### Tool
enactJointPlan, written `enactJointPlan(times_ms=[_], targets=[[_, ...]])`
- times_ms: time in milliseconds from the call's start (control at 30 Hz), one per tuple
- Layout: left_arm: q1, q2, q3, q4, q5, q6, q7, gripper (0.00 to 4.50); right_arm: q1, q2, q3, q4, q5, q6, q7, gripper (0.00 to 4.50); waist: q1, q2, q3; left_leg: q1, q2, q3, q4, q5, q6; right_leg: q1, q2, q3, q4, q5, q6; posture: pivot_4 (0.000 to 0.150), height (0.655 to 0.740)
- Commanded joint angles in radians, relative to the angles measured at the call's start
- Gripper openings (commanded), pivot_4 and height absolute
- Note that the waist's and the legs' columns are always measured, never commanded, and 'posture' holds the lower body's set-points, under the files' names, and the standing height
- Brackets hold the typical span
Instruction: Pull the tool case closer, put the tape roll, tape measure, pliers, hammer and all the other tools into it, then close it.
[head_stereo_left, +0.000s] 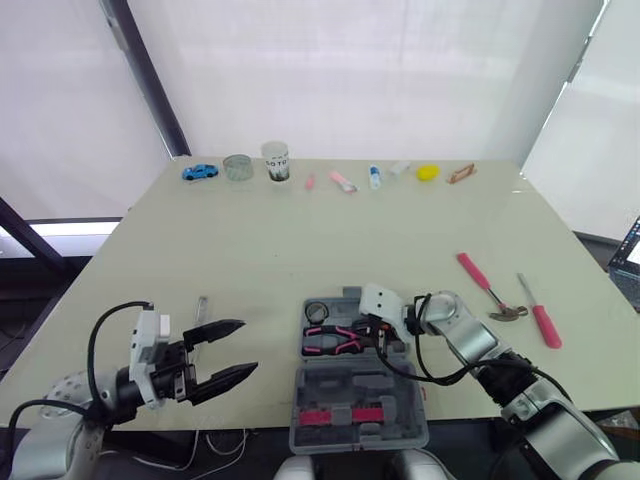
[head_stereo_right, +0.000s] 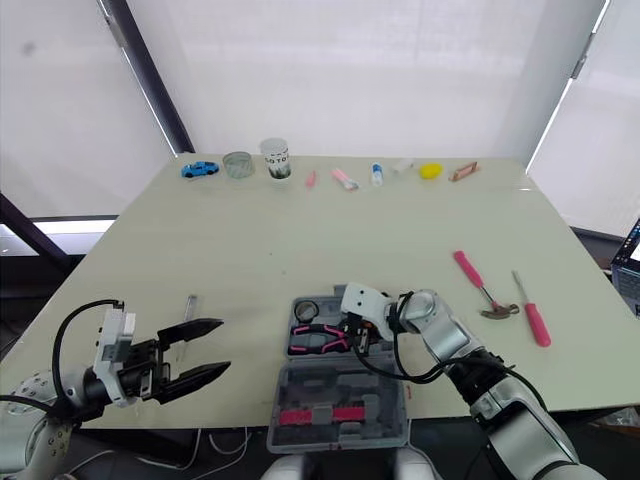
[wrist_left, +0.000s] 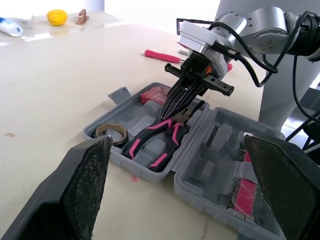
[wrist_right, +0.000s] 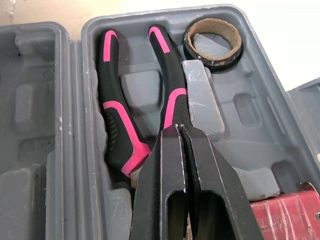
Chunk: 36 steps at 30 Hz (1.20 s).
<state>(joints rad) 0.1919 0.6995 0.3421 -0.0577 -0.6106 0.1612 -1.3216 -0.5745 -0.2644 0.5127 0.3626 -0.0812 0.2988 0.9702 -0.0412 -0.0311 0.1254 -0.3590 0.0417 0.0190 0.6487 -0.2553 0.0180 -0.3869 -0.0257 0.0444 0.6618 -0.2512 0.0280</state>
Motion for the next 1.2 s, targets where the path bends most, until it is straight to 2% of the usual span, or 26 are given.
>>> enactJointPlan(times_ms=[33, 133, 233, 333, 433, 533, 600, 667, 700, 733, 800, 933, 967, 1100, 1200], targets=[[0.012, -0.007, 0.002, -0.005, 0.023, -0.024, 0.032, 4.5, 0.099, -0.042, 0.136, 0.188, -0.131, 0.093, -0.001, 0.1, 0.0, 0.005, -0.006, 0.001, 0.001, 0.0, -0.001, 0.0, 0.0, 0.0, -0.001, 0.0, 0.0, -0.002, 0.003, 0.15, 0.74], [0.028, -0.037, 0.002, -0.011, 0.037, -0.029, 0.08, 4.5, 0.122, -0.023, 0.039, 0.158, -0.069, -0.027, -0.058, 0.1, 0.0, 0.009, -0.014, 0.001, 0.001, 0.0, -0.002, 0.0, 0.0, 0.0, -0.003, 0.0, -0.001, -0.002, 0.004, 0.15, 0.74], [0.046, -0.076, 0.013, -0.023, 0.039, -0.037, 0.13, 4.5, 0.15, 0.02, -0.105, 0.074, 0.066, -0.155, -0.08, 0.1, 0.0, 0.009, -0.014, 0.001, 0.001, 0.0, -0.002, 0.0, 0.0, 0.001, -0.005, 0.0, -0.001, -0.003, 0.004, 0.15, 0.74], [0.063, -0.121, 0.035, -0.022, 0.034, -0.032, 0.203, 4.5, 0.193, 0.031, -0.235, -0.025, 0.202, -0.173, -0.053, 0.1, 0.001, 0.009, -0.006, -0.001, 0.001, -0.001, -0.002, 0.0, 0.0, 0.0, -0.007, 0.0, -0.001, -0.003, 0.004, 0.15, 0.74], [0.085, -0.181, 0.066, -0.006, 0.031, -0.037, 0.305, 4.5, 0.276, -0.011, -0.327, -0.125, 0.269, -0.246, -0.051, 0.1, 0.005, 0.012, 0.007, -0.013, -0.002, 0.0, -0.001, 0.0, 0.0, -0.01, -0.006, 0.0, -0.001, 0.0, 0.001, 0.15, 0.74], [0.114, -0.231, 0.1, -0.007, 0.029, -0.042, 0.387, 4.5, 0.37, -0.065, -0.412, -0.231, 0.351, -0.208, -0.04, 0.1, 0.005, 0.011, 0.009, -0.029, -0.003, -0.001, 0.0, 0.0, 0.0, -0.024, -0.006, 0.0, 0.0, 0.001, 0.007, 0.15, 0.74], [0.135, -0.253, 0.119, -0.005, 0.03, -0.05, 0.424, 4.5, 0.447, -0.104, -0.469, -0.298, 0.411, -0.185, -0.023, 0.1, 0.006, 0.011, 0.009, -0.031, -0.003, -0.002, 0.0, 0.0, 0.0, -0.026, -0.006, -0.001, -0.001, 0.001, 0.007, 0.15, 0.74], [0.155, -0.271, 0.14, -0.001, 0.031, -0.06, 0.454, 4.5, 0.527, -0.152, -0.515, -0.336, 0.42, -0.212, -0.018, 0.64, 0.006, 0.009, 0.01, -0.032, -0.003, -0.003, 0.0, 0.0, 0.0, -0.026, -0.006, -0.003, -0.001, 0.001, 0.007, 0.15, 0.74], [0.163, -0.276, 0.147, 0.002, 0.033, -0.066, 0.465, 4.5, 0.56, -0.17, -0.537, -0.349, 0.425, -0.221, -0.02, 0.74, 0.006, 0.009, 0.012, -0.032, -0.003, -0.003, 0.0, 0.0, 0.0, -0.026, -0.006, -0.003, -0.001, 0.001, 0.007, 0.15, 0.74], [0.174, -0.282, 0.157, 0.007, 0.032, -0.072, 0.475, 4.5, 0.597, -0.185, -0.571, -0.361, 0.434, -0.228, -0.03, 1.4, 0.007, 0.009, 0.014, -0.032, -0.003, -0.003, 0.0, 0.0, 0.0, -0.026, -0.006, -0.003, -0.001, 0.001, 0.007, 0.15, 0.74], [0.196, -0.291, 0.175, 0.013, 0.03, -0.08, 0.491, 4.5, 0.671, -0.213, -0.645, -0.382, 0.453, -0.244, -0.049, 2.15, 0.008, 0.007, 0.016, -0.032, -0.003, -0.002, 0.0, 0.0, 0.0, -0.026, -0.006, -0.003, -0.001, -0.001, 0.005, 0.15, 0.74], [0.236, -0.309, 0.209, 0.022, 0.021, -0.089, 0.517, 4.5, 0.809, -0.24, -0.804, -0.368, 0.483, -0.294, -0.096, 4.33, 0.006, 0.005, 0.02, -0.032, -0.003, -0.001, 0.001, 0.0, 0.0, -0.026, -0.006, -0.002, -0.001, -0.004, 0.007, 0.15, 0.74], [0.246, -0.312, 0.214, 0.027, 0.022, -0.094, 0.519, 4.5, 0.843, -0.243, -0.835, -0.359, 0.484, -0.307, -0.1, 4.46, 0.007, 0.004, 0.02, -0.031, -0.003, 0.0, 0.001, 0.0, 0.0, -0.026, -0.006, -0.001, -0.001, -0.004, 0.008, 0.15, 0.74], [0.28, -0.325, 0.239, 0.044, 0.024, -0.101, 0.539, 4.5, 0.967, -0.255, -0.932, -0.321, 0.486, -0.351, -0.105, 4.46, 0.006, 0.004, 0.02, -0.032, -0.003, 0.001, 0.001, 0.0, 0.0, -0.026, -0.006, -0.001, -0.002, -0.004, 0.008, 0.15, 0.74], [0.297, -0.333, 0.256, 0.04, 0.008, -0.087, 0.559, 4.5, 1.0, -0.254, -0.973, -0.306, 0.495, -0.361, -0.116, 4.46, 0.001, 0.003, 0.021, -0.032, -0.003, 0.001, 0.0, -0.001, 0.001, -0.026, -0.006, 0.001, -0.004, -0.004, 0.008, 0.15, 0.74]])
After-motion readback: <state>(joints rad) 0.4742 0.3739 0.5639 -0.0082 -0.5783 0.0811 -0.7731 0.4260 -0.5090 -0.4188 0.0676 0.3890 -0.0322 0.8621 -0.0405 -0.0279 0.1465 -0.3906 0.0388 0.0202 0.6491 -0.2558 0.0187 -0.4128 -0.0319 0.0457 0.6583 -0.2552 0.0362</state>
